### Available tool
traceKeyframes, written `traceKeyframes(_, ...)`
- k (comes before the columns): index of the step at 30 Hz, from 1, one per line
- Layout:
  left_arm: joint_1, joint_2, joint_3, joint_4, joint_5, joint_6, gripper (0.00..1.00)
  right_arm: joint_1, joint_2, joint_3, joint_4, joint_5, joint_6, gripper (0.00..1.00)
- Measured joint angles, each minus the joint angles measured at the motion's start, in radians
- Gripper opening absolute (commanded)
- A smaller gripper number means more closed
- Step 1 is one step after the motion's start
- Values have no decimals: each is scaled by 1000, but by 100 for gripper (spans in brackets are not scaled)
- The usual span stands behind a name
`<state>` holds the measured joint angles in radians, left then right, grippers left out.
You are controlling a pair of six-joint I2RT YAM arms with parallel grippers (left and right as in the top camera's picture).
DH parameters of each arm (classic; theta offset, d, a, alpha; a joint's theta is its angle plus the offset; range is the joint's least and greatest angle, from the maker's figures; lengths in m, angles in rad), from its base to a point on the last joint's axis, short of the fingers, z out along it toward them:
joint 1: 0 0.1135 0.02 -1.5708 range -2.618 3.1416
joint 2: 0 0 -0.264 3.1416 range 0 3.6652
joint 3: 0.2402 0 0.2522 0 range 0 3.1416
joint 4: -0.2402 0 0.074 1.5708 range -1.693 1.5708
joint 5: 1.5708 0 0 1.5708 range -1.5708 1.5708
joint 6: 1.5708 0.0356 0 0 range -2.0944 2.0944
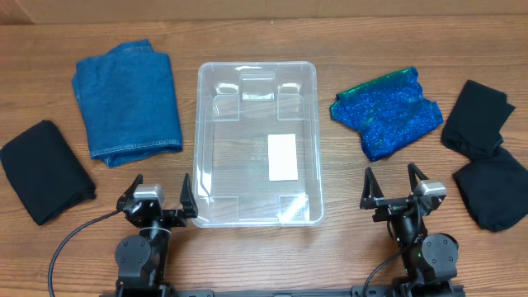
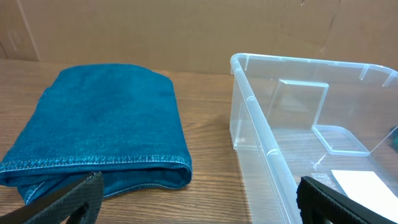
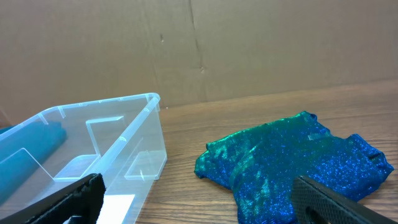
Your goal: Pack container
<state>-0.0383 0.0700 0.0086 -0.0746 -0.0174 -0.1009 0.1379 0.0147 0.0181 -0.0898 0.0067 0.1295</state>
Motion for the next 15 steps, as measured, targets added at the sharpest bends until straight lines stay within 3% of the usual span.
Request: traceKeyframes(15,0,0,0,0,0,0,100,0,0,0,0,-11,0,100)
